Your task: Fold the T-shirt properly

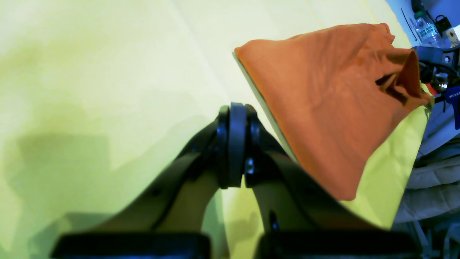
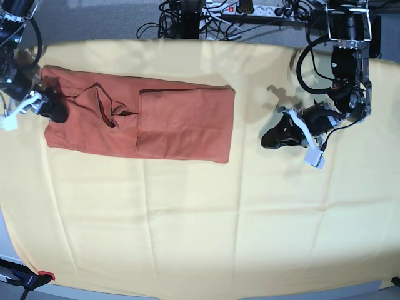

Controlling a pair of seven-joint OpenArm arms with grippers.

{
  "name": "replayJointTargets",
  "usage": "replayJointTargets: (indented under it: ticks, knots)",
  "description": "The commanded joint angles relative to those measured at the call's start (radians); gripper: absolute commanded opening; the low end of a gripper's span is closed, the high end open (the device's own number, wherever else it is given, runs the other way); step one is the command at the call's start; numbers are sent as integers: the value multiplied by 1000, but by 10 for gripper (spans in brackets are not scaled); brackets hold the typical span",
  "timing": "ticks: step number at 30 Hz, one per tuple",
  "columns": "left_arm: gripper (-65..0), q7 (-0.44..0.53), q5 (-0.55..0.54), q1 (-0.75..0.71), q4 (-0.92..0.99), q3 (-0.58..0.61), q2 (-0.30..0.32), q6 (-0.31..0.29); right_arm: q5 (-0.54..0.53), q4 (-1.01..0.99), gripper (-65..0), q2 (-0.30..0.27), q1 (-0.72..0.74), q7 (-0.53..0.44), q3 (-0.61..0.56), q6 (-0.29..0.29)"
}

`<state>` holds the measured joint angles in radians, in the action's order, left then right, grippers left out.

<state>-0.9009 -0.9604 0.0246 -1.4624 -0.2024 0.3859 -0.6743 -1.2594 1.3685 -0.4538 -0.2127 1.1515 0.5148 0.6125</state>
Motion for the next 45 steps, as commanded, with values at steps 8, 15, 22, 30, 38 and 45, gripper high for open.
replayJointTargets:
  ticks: [8,15,22,30,38,45]
  knots:
    - [-650,22,-24,14,-15,-3,13,-10,31,5,-484,-12,11,40,-50,66]
    - [-650,22,-24,14,-15,-3,13,-10,56,5,-650,-15,95,40,21,86]
    - [-650,22,-24,15,-15,-3,14,-10,197,5,-650,-77,208,37,23,86]
    - [-650,21,-23,14,-15,-3,16,-10,386,14,-650,-185,290,28,23,50]
    - [-650,21,-24,14,-15,-3,16,-10,301,295,-650,-187,264,104,23,-63]
    - [-650,21,-24,14,-15,-3,16,-10,56,506,-650,-21,139,134,23,23]
